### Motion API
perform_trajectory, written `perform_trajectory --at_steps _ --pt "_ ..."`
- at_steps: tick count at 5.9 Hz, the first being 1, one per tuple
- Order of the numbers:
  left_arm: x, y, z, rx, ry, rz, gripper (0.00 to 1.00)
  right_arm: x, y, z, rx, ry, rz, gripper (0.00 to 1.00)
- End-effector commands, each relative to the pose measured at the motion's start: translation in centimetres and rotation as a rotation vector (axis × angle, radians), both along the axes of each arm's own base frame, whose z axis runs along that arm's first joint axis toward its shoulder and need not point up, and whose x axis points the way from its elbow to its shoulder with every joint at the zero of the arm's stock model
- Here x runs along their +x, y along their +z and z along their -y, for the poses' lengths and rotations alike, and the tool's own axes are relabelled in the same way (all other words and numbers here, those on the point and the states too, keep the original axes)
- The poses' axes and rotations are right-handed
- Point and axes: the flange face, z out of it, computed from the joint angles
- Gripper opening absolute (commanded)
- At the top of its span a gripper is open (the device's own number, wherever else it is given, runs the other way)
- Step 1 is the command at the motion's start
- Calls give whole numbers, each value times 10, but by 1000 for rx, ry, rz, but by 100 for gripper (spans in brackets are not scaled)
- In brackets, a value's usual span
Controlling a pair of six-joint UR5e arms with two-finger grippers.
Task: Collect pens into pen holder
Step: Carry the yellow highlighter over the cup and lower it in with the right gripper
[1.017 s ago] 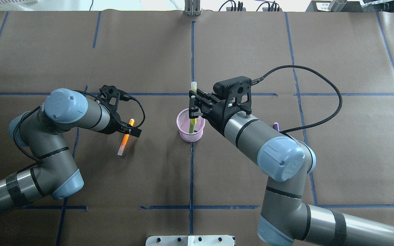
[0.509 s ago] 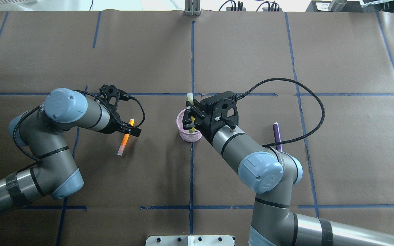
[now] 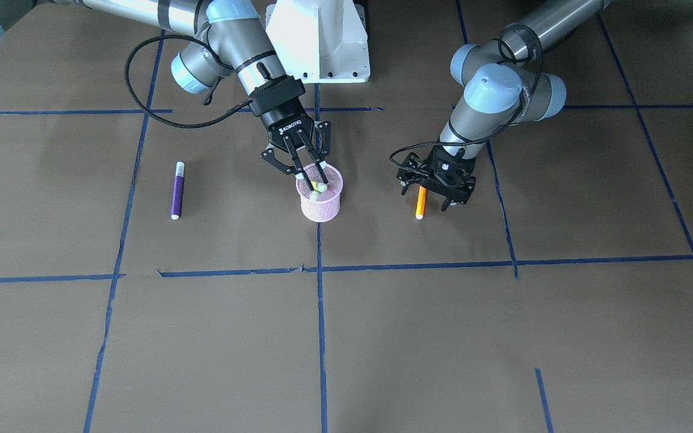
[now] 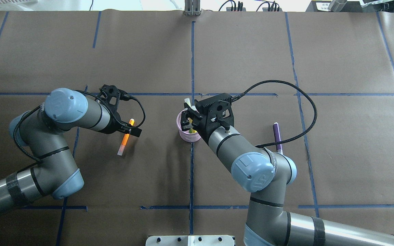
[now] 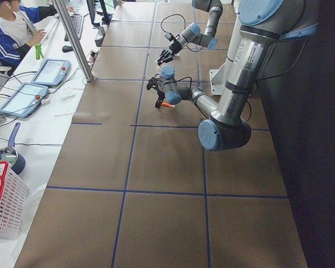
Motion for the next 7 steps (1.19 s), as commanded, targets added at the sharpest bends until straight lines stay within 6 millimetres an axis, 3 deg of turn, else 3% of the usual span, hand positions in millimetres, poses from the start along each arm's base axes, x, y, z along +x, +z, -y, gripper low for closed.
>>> perform_trajectory --at_steps 1,2,3,4,5,7 --pt "2 -5 1 3 0 -5 99 1 -8 0 6 -4 15 100" --pt "3 -9 1 5 0 -8 99 14 -23 1 1 -28 14 100" --pt "7 -16 3 -4 1 3 99 42 -42 13 -35 -81 -33 100" --pt "9 -18 3 -5 3 7 99 60 -48 21 -91 -118 -76 100" --pt "10 -17 3 -7 5 10 92 74 -48 31 -123 -158 -85 100" --pt "13 -9 4 -17 4 24 85 83 -47 40 -147 -182 -71 100"
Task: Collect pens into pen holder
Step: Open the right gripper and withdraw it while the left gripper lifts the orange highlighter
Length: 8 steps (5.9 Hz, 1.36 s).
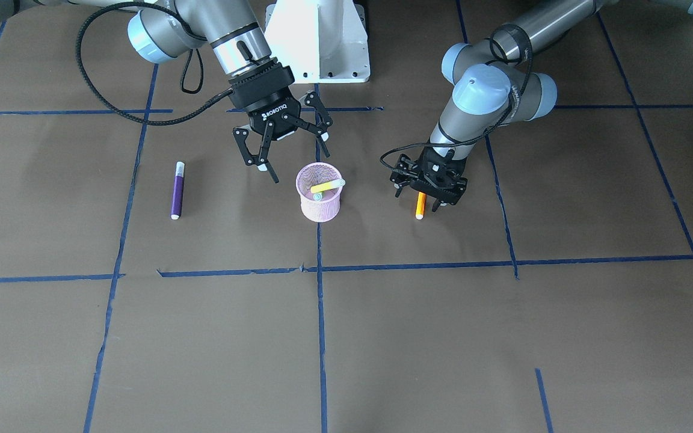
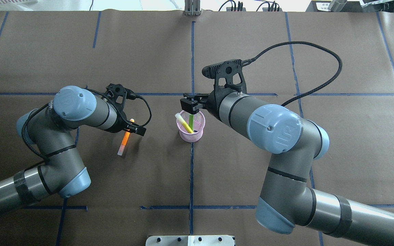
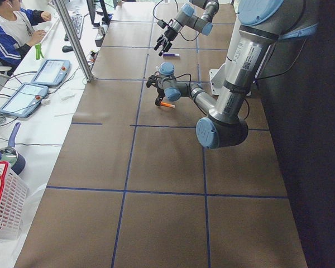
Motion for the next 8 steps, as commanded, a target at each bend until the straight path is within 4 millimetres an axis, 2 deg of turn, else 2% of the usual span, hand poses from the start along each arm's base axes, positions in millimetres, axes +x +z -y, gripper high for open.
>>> perform_trajectory --at_steps 1,2,3,5,6,8 --pt "1 4 1 -3 -1 7 80 7 0 3 -10 -12 6 100" --pt "2 5 1 -5 0 8 73 11 -1 1 -8 -14 10 100" --pt "2 4 1 -9 1 10 55 11 -1 1 -8 -12 10 100" --pt "0 3 0 -23 11 14 12 13 0 3 -8 -9 10 100" --pt "-1 2 1 -23 9 12 4 14 -1 4 -8 -7 11 100" --pt "-5 -4 -1 -41 8 35 0 14 -1 4 -8 -7 12 100"
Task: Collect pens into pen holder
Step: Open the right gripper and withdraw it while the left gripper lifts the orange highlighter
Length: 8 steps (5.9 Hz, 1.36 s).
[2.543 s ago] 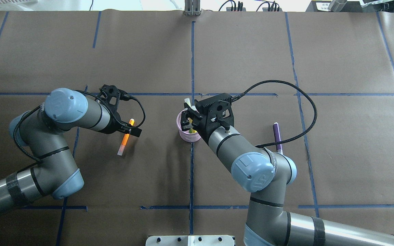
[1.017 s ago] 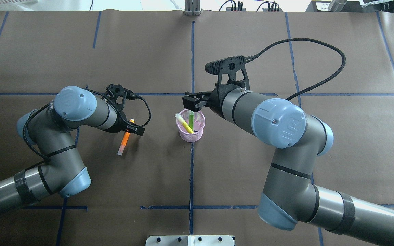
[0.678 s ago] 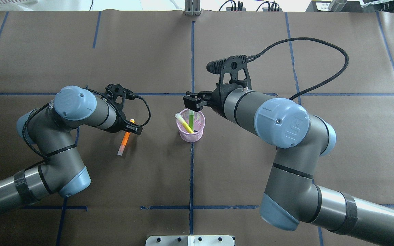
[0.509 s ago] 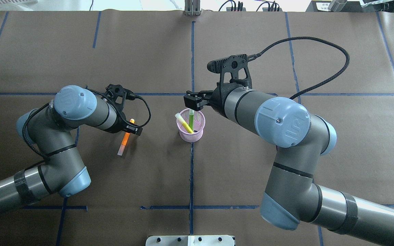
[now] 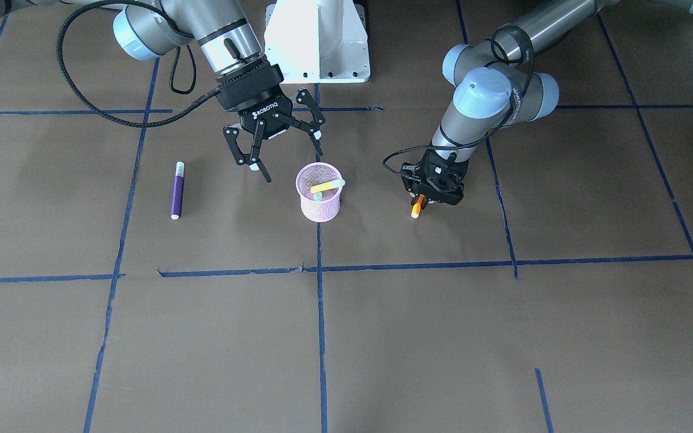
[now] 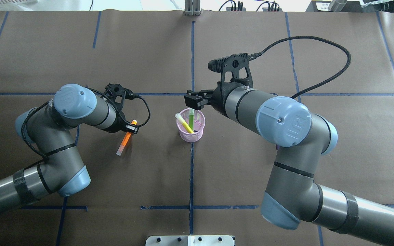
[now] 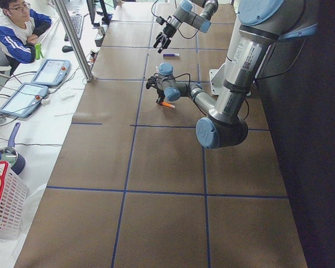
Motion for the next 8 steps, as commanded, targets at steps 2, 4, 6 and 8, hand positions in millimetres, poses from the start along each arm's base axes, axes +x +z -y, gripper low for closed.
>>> perform_trajectory --at_steps 2,4,6,8 --pt "-24 -32 1 4 -15 -27 0 2 1 0 -2 -9 1 100" --pt "-75 -82 11 54 -38 -144 0 38 26 14 -84 -91 -48 100" --pt "-99 -125 18 224 -184 -280 0 117 56 47 -457 -251 -214 100" --pt "-108 -144 15 279 -346 -531 0 119 92 50 -552 -265 -260 100"
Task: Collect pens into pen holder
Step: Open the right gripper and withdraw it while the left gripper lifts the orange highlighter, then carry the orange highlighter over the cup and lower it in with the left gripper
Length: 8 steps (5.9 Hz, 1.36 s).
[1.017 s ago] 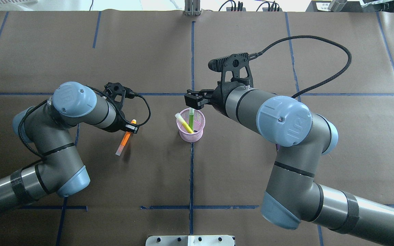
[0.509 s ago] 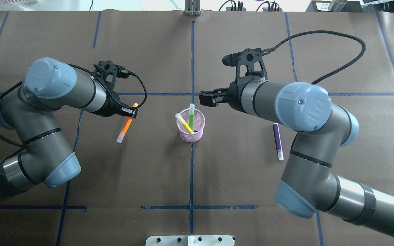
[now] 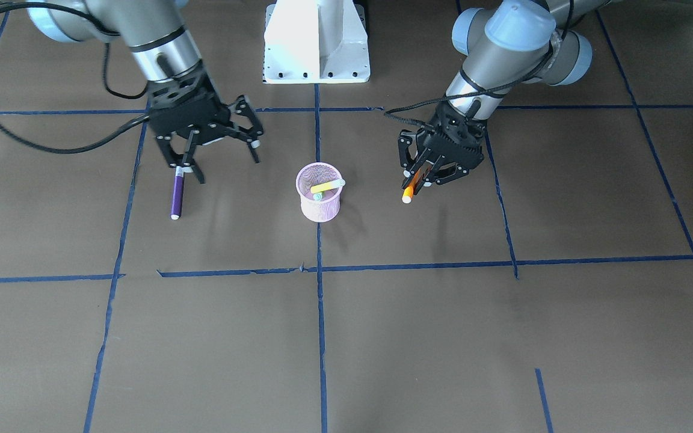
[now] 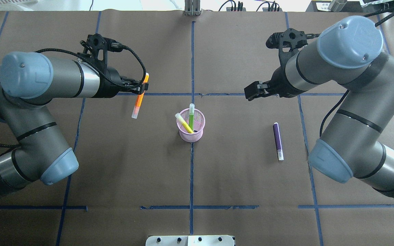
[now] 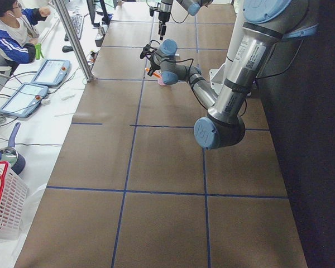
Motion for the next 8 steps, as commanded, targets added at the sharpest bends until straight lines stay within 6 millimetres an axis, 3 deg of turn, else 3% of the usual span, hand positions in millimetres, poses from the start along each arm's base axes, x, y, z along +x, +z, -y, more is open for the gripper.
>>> perform_trajectory --at_steps 1,3,4,5,6,8 --pt "12 0 -12 54 -112 -288 0 6 32 -1 -74 -7 -47 100" --pt "81 26 -61 103 -181 -477 0 5 35 -1 -90 -6 -48 100" --pt "101 12 -68 103 -188 -493 0 5 37 -1 -92 -6 -50 100" --pt "113 23 -63 106 -195 -453 0 4 36 -1 -91 -8 -49 100" --pt "115 1 -57 274 -211 -366 0 3 37 -1 -90 -9 -51 100" --pt "121 -14 -53 326 -219 -318 0 -1 42 1 -96 -12 -57 100"
